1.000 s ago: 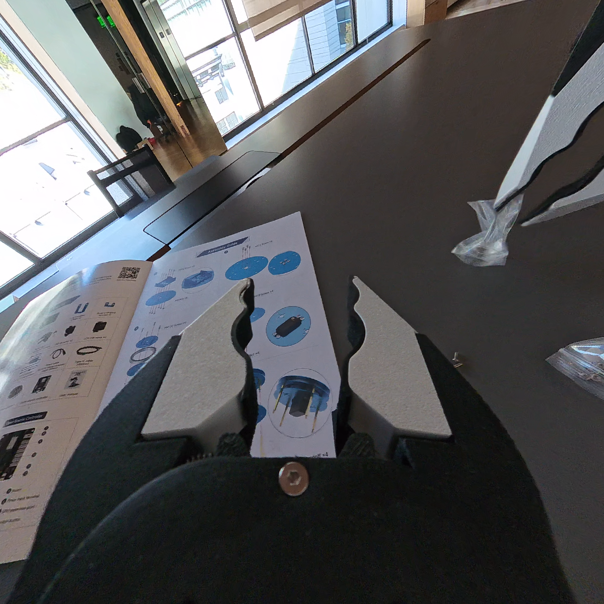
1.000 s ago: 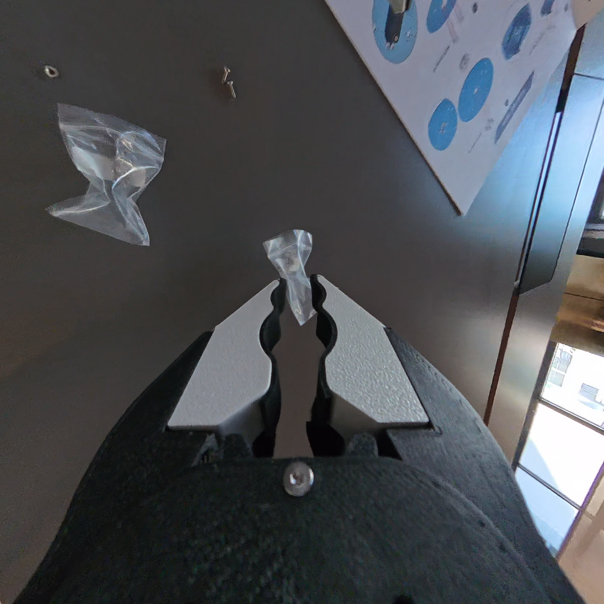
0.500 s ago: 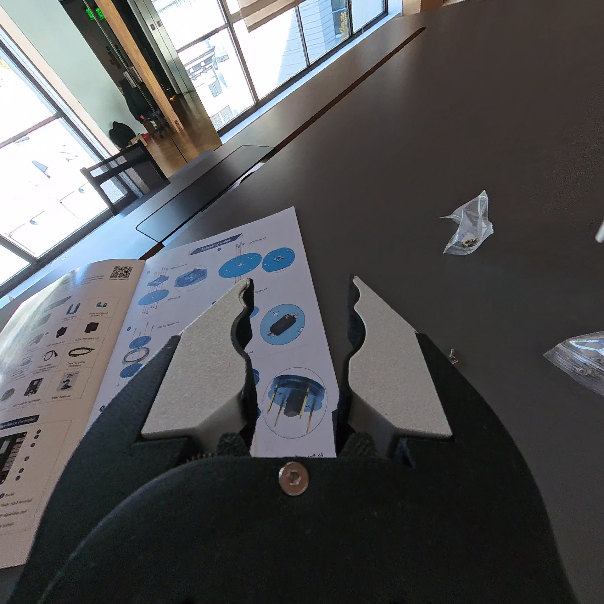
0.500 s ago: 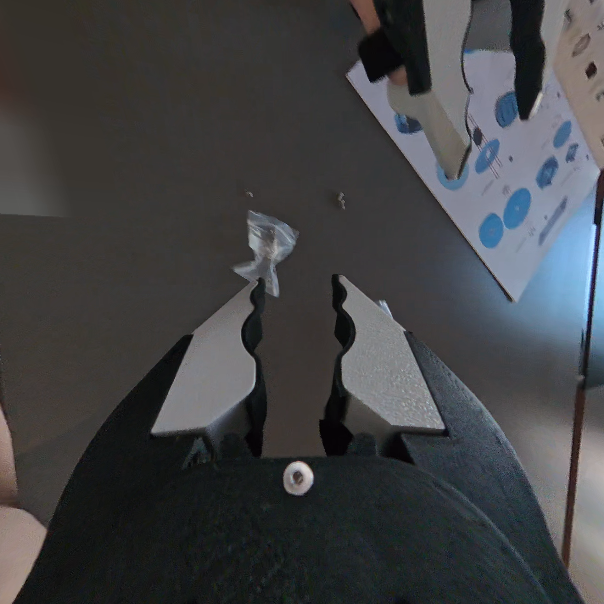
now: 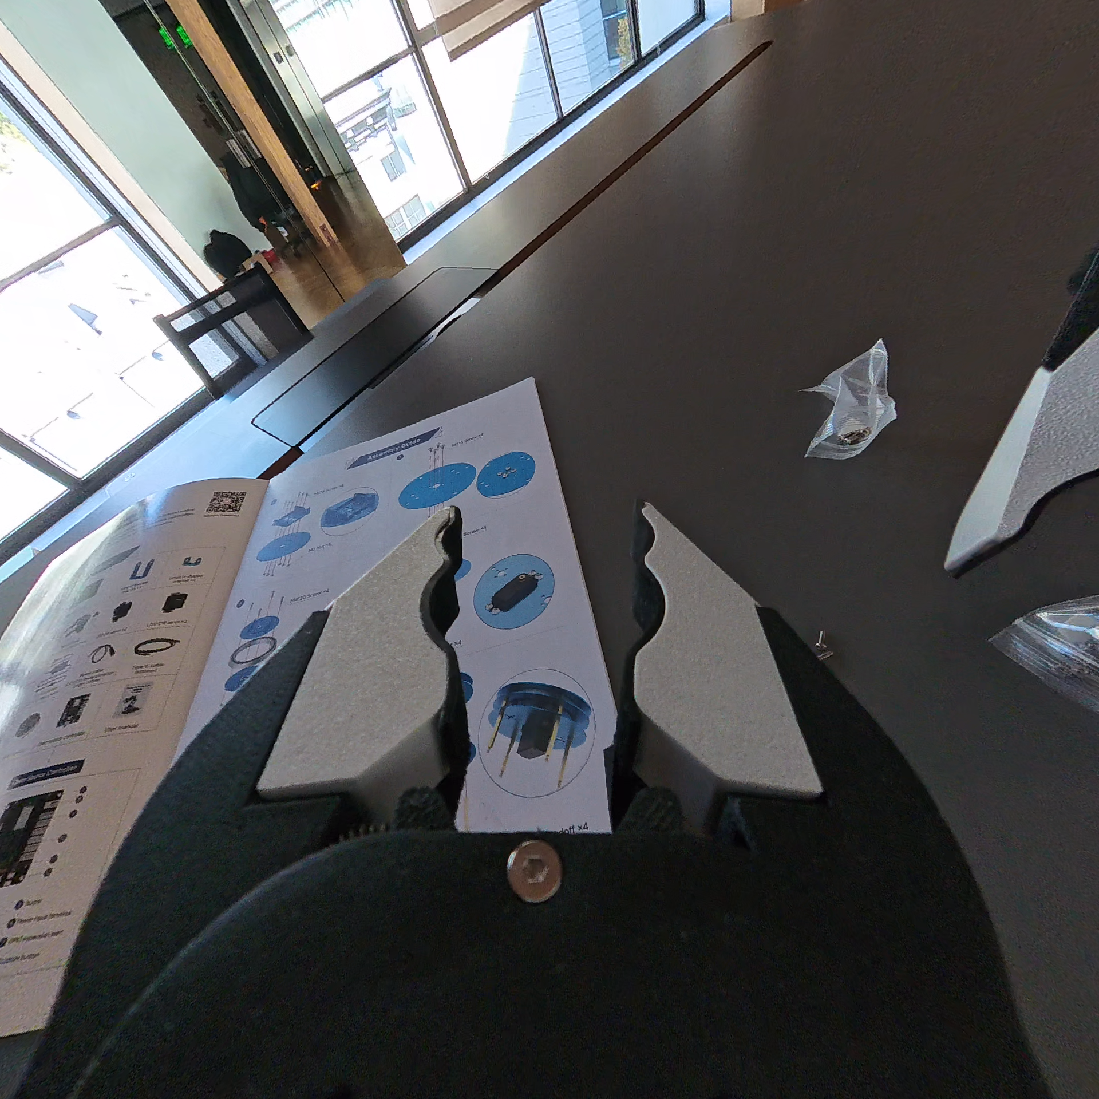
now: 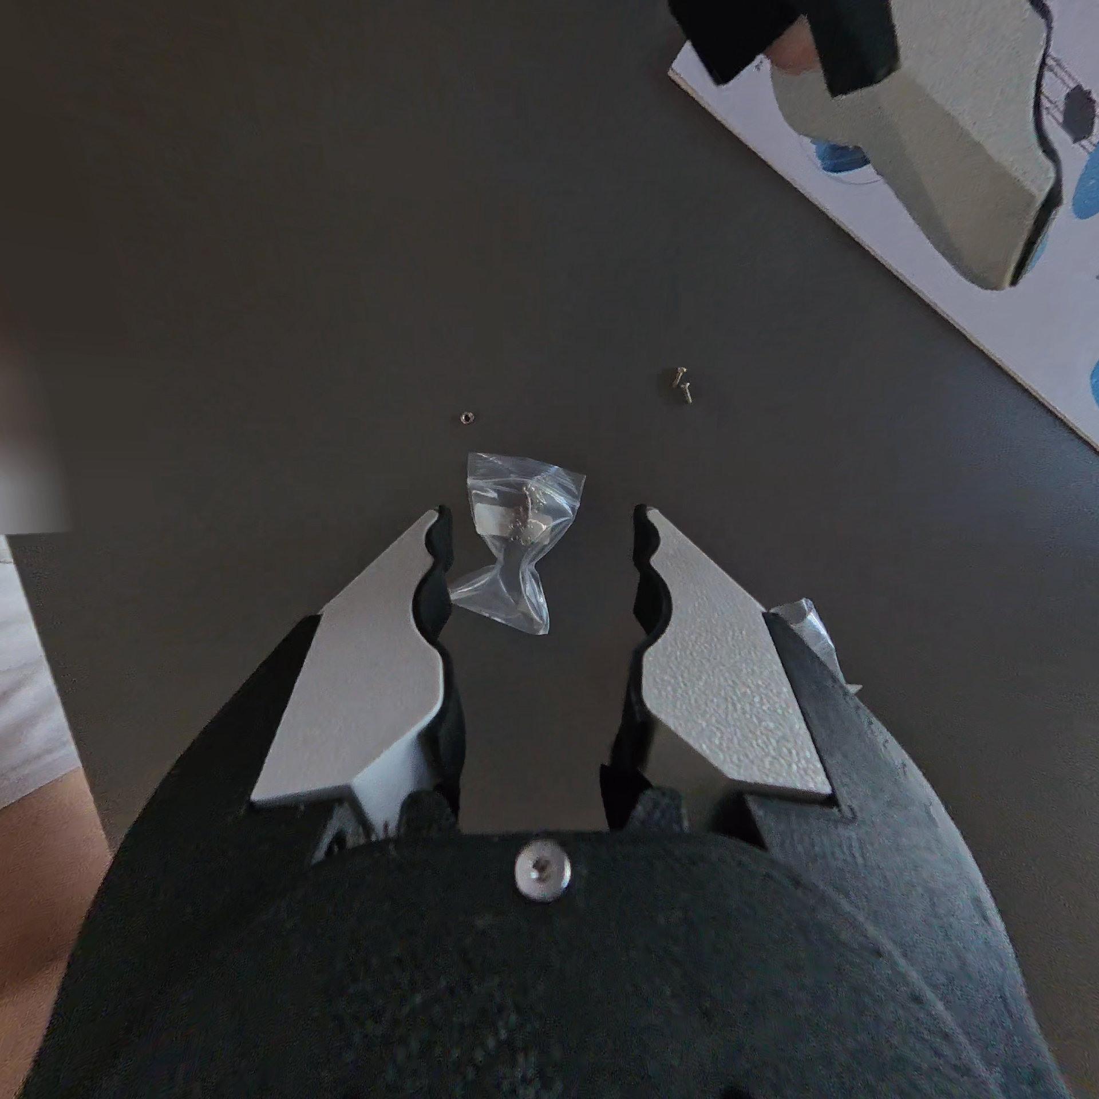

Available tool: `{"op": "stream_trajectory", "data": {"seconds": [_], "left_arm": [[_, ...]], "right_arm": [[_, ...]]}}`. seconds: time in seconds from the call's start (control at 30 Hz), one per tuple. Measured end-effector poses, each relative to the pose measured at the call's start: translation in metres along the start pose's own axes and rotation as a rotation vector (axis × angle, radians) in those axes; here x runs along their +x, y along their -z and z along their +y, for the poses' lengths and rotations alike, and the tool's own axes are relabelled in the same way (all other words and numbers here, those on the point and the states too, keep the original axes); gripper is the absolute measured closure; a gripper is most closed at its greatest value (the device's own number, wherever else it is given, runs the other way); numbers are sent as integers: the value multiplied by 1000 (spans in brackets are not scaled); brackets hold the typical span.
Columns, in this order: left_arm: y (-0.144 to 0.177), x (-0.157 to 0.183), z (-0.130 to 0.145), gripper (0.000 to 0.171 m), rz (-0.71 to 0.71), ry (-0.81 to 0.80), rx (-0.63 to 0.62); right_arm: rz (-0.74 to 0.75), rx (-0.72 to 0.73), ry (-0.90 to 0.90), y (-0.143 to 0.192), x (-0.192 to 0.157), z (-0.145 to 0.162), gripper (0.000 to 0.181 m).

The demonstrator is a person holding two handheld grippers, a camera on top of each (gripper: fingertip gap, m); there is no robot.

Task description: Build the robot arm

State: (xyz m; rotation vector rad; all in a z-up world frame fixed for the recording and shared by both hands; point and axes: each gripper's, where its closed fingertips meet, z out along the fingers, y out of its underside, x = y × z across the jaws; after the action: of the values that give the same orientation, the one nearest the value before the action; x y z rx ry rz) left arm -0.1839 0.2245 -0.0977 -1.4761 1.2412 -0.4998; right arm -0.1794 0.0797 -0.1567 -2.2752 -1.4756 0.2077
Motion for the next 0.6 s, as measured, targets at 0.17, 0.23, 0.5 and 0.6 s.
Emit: {"op": "stream_trajectory", "data": {"seconds": [0.17, 0.23, 0.5, 0.6], "left_arm": [[0, 0, 0, 116, -4, -13, -2], [0, 1, 1, 116, -7, -22, -6], [0, 2, 0, 117, -13, -41, -2], [0, 3, 0, 117, -11, -43, -4]], "right_arm": [[-38, -17, 0, -2, -6, 3, 135], [-42, -23, 4, -3, -6, 4, 140], [-75, -16, 29, -3, -11, 3, 156], [-37, -31, 81, -2, -8, 4, 156]]}}
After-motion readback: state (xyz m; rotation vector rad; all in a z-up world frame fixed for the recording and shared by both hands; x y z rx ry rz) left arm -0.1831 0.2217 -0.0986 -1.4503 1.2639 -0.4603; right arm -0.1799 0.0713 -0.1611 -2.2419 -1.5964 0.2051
